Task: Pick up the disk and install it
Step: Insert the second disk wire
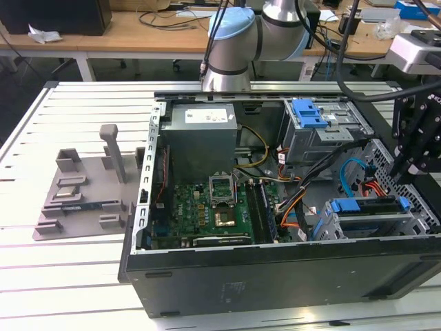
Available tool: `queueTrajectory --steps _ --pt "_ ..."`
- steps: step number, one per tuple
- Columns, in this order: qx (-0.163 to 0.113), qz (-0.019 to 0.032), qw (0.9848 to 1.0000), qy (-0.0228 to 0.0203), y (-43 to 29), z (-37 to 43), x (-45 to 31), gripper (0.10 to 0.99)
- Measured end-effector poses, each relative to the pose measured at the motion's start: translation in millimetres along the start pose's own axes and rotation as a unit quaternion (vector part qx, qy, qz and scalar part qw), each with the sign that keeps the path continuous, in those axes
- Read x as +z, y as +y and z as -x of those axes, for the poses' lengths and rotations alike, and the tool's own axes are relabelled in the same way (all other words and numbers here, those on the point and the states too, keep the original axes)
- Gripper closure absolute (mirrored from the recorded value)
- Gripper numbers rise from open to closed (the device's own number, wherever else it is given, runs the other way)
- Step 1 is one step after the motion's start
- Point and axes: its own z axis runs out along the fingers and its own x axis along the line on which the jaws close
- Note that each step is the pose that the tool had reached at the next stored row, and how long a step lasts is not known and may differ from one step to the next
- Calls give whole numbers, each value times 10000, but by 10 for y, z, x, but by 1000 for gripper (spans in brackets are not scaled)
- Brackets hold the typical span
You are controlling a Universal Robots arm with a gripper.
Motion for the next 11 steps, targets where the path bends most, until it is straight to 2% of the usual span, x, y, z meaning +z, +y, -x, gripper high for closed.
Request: queueTrajectory --steps 2,4,6,8,11 --pt "-1 0 10000 -1 4 38 -2 784" --pt "-9 0 10000 0 16 144 -11 784" --pt "-22 -2 10000 0 151 198 -12 784" --pt "-42 -4 10000 1 243 201 -7 784" --pt "-141 -12 9999 3 318 202 28 784"
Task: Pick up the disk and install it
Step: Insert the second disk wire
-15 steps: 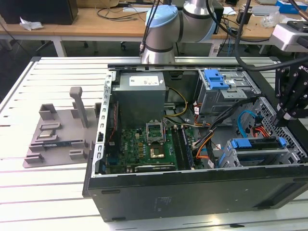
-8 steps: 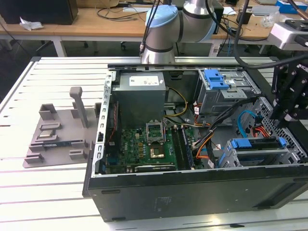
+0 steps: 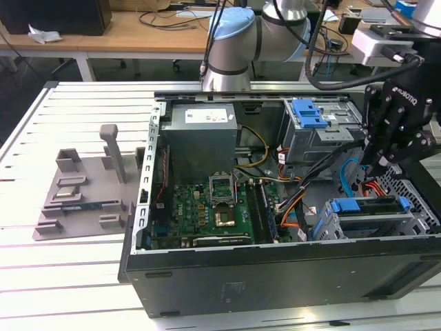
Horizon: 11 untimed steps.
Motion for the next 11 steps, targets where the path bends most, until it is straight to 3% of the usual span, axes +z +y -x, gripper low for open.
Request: queueTrajectory --steps 5,7,11 --pt "-20 -2 10000 1 17 2 22 784" --pt "-20 -2 10000 1 17 3 23 925" --pt "-20 -2 10000 0 17 -10 28 925"
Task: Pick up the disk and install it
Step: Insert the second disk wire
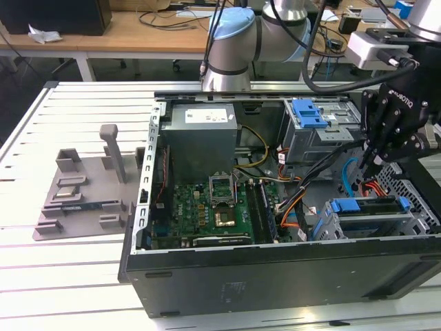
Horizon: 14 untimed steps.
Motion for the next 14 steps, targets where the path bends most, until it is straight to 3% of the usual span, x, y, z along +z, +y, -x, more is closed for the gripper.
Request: queueTrajectory --steps 3,4,14 --pt "-2 0 10000 35 0 -145 44 925" --pt "-15 -1 10000 41 -4 -161 66 925" --pt "-81 -5 9999 135 -74 -165 214 925"
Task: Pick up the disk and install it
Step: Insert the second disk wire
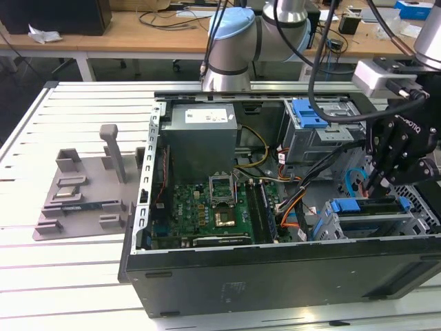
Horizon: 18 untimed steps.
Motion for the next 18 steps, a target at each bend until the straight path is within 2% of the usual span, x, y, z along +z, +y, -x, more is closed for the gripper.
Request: queueTrajectory --steps 8,14,18 --pt "-25 -2 10000 14 -10 7 68 925" --pt "-27 -3 10000 1 7 -21 82 925" --pt "-31 -4 10000 -33 8 -25 68 925"
